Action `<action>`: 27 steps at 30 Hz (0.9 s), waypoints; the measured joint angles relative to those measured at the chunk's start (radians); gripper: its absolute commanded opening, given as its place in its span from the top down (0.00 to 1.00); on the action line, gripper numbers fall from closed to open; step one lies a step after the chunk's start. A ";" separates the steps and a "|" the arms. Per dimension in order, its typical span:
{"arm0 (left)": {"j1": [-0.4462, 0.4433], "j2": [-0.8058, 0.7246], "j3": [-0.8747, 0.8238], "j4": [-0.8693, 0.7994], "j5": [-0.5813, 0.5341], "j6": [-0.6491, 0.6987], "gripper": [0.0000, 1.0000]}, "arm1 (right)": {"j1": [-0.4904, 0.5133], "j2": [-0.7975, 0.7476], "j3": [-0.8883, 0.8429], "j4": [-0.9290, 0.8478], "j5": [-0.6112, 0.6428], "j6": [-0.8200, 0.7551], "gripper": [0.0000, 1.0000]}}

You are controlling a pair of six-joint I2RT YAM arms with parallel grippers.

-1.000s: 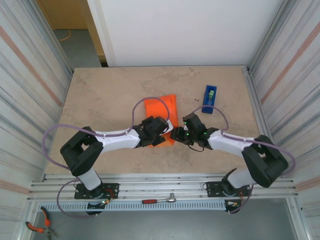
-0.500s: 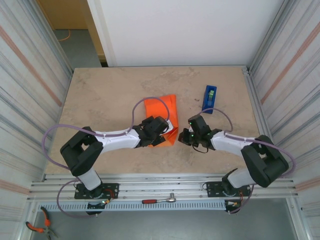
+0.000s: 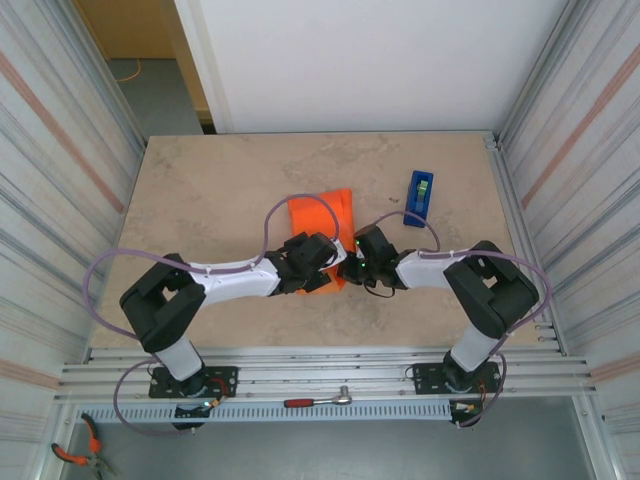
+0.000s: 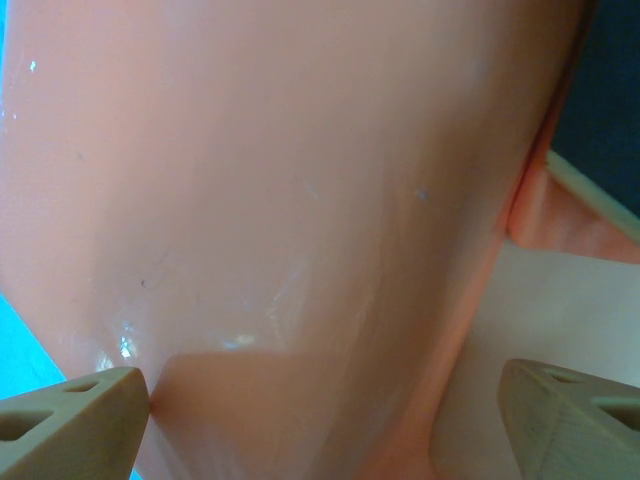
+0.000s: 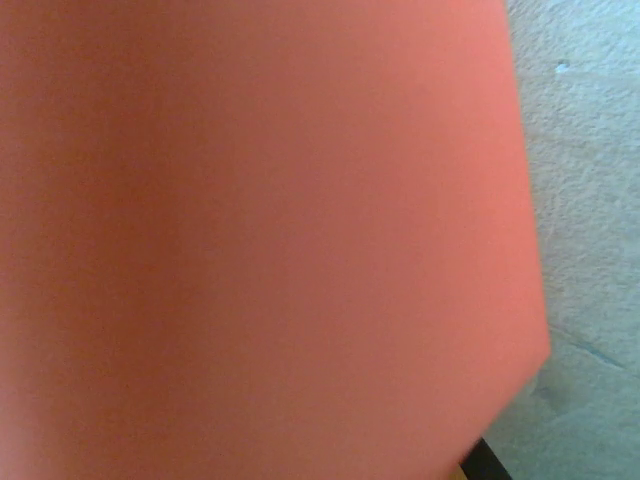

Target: Wrap the gift box in paper

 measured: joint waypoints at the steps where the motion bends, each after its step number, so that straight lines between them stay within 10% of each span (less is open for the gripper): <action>1: 0.000 -0.006 0.000 -0.004 0.003 0.000 0.09 | 0.003 0.001 -0.001 0.007 0.004 0.005 1.00; 12: 0.019 -0.245 0.053 -0.048 0.082 -0.150 0.04 | 0.029 -0.025 -0.047 0.058 0.030 0.031 1.00; 27: 0.204 -0.589 -0.399 0.084 0.183 -0.811 0.19 | 0.035 -0.045 -0.042 0.029 0.037 0.030 1.00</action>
